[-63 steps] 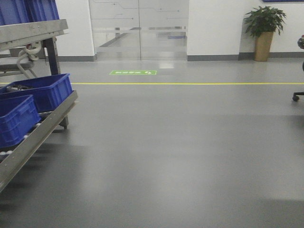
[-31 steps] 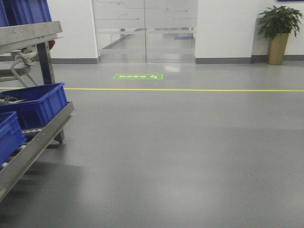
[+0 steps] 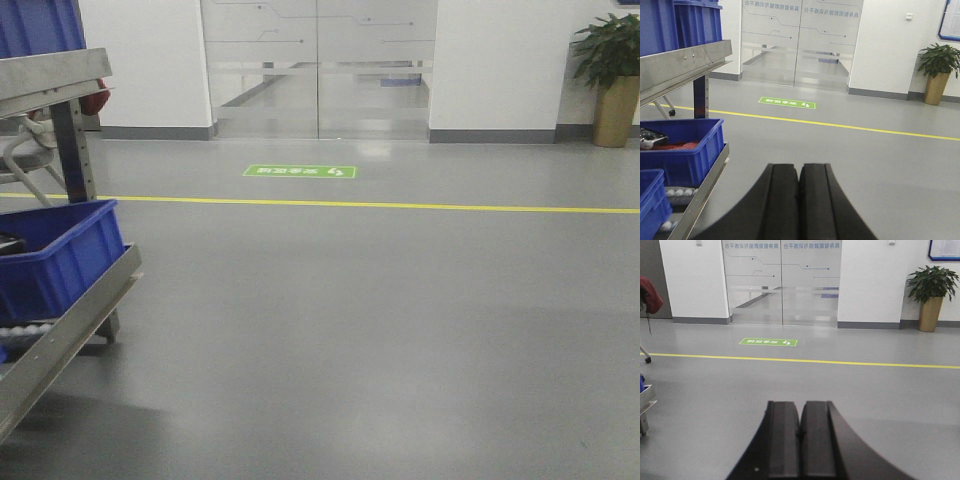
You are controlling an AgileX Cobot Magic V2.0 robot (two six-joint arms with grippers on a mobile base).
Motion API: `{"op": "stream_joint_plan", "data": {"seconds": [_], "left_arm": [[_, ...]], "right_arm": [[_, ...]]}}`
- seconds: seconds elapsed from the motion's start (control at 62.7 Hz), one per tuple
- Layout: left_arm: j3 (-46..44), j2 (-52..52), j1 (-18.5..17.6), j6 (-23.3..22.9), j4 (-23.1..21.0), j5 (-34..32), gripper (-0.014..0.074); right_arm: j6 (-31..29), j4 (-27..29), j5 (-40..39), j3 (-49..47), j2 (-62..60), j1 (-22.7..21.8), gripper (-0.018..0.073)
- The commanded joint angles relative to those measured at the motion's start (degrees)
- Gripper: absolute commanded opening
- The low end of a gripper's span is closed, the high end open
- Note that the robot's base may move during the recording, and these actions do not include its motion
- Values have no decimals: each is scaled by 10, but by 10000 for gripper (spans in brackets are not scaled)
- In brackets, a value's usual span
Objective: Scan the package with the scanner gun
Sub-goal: 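Turn the base and drive up to the red-framed black table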
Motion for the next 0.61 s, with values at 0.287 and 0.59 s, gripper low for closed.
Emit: {"op": "stream_joint_plan", "data": {"seconds": [0.287,0.59], "left_arm": [[-1,-2,-1,-2,1,-9,-111],[-1,-2,-1,-2,1,-9,-111]], "right_arm": [[0,1,-9,0,-2,-2,-162],[0,1,-9,0,-2,-2,-162]]}}
